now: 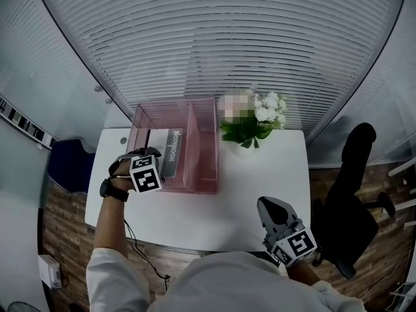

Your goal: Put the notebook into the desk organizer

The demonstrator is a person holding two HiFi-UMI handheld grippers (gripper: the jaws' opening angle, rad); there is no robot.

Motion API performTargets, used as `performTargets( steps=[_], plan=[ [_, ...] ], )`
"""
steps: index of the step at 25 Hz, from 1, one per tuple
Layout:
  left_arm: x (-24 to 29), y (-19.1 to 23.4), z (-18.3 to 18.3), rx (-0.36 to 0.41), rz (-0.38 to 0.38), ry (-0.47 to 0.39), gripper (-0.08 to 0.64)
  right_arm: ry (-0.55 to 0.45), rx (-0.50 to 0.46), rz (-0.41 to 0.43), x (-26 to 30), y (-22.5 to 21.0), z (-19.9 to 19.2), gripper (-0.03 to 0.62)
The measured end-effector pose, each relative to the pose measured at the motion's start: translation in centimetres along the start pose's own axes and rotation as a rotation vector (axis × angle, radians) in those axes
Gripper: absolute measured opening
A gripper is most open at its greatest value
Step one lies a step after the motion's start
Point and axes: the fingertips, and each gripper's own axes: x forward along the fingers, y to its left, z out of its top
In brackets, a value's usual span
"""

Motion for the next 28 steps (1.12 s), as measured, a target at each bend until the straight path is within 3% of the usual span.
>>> performTargets(
  steps=[3,10,14,18,23,28],
  plan=[
    [-0.2,-0.8,0.1,0.010,-0.042,0.004,0.348,-0.004,0.004,0.012,0.4,0.4,0.2,0.012],
    [-1.1,0.0,0.1,-0.024,0.015,-0.058,0.348,-0.009,-0.005,0.043,1.3,1.6,0.7,0.012],
    [-1.6,0.7,0.3,-0.050,0.085,-0.094,0.347,-0.014,-0.015,0.061,1.6,2.5,1.1,0.012],
    [-2.6,1.8,0.4,-0.104,0.207,-0.165,0.347,-0.026,-0.031,0.075,1.9,3.2,1.5,0.012],
    [-5.7,2.4,0.5,-0.231,0.374,-0.314,0.345,-0.037,-0.044,0.093,2.4,4.3,2.3,0.012],
    [-10.3,1.8,-0.1,-0.452,0.493,-0.543,0.331,-0.069,-0.096,0.119,3.9,5.2,4.1,0.012]
  ],
)
